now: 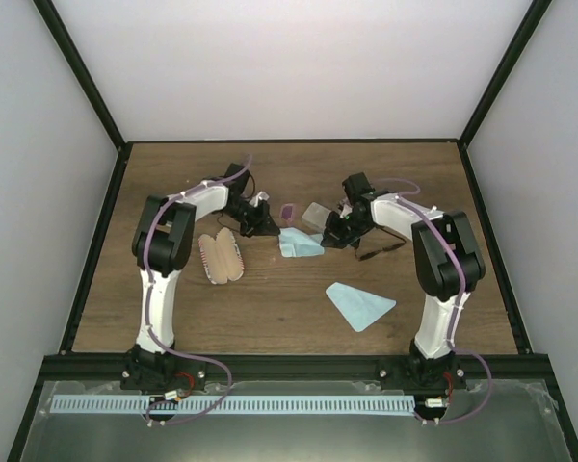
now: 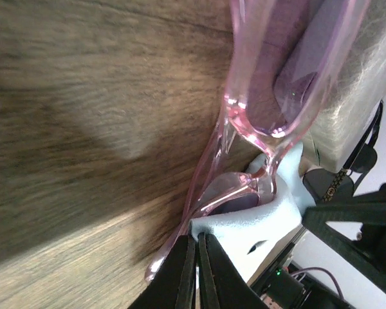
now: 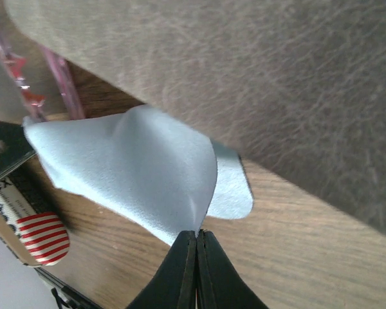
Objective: Organize the sunglasses
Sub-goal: Adjust the glasses cleaning cloth at the center of the board.
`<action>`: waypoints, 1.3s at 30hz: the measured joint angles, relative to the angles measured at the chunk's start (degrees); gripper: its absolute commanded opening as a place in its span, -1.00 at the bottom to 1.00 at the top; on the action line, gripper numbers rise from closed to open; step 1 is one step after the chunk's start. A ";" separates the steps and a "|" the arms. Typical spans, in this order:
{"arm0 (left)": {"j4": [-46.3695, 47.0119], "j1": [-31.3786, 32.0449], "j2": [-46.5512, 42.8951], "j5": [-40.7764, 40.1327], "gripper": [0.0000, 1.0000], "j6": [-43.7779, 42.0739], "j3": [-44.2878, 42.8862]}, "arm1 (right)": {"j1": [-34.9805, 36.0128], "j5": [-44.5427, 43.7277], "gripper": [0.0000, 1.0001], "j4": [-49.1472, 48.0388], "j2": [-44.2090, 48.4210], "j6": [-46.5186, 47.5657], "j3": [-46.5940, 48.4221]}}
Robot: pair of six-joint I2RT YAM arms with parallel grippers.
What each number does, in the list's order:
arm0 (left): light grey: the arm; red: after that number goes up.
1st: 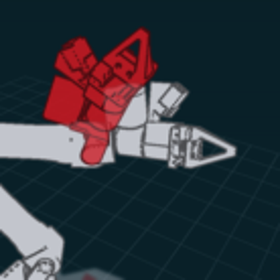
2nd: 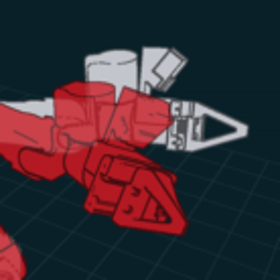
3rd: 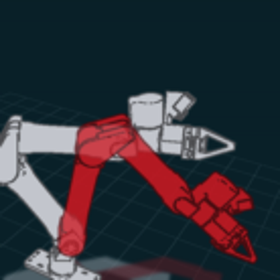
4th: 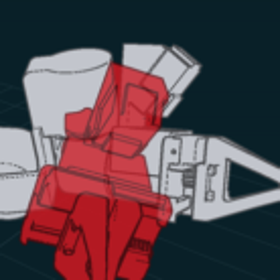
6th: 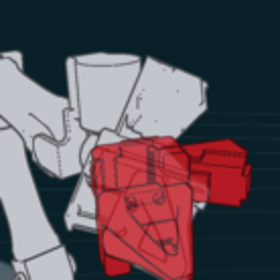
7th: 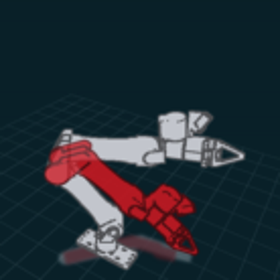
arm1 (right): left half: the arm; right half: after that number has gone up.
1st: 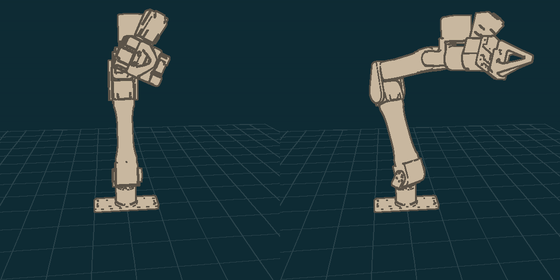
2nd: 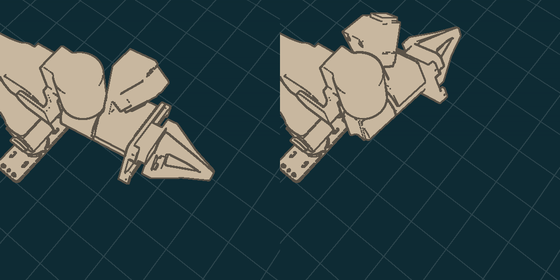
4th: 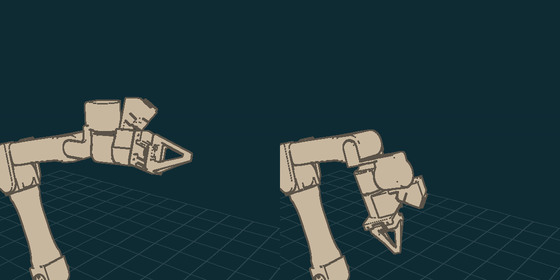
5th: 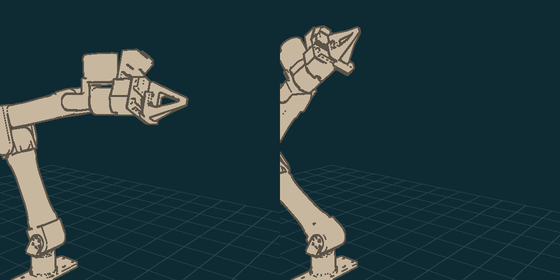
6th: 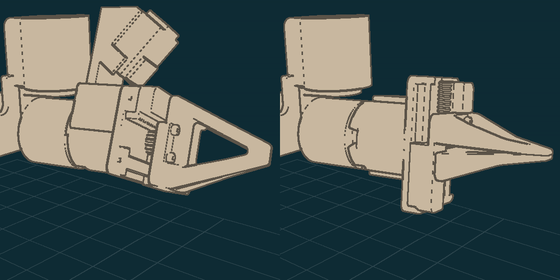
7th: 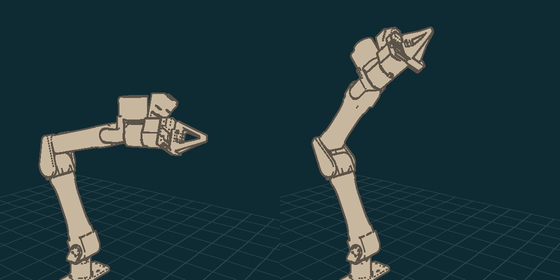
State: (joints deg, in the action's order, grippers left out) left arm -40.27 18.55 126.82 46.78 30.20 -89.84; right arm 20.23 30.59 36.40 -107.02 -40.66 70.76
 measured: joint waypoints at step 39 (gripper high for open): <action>-3.82 1.01 -22.84 -1.07 -0.91 -2.97 11.80 | 7.63 -0.92 -0.99 11.69 20.17 -1.29 3.32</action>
State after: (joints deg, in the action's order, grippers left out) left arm -44.10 19.55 103.98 45.71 27.22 -78.04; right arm 27.86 29.67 48.10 -86.85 -41.95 74.08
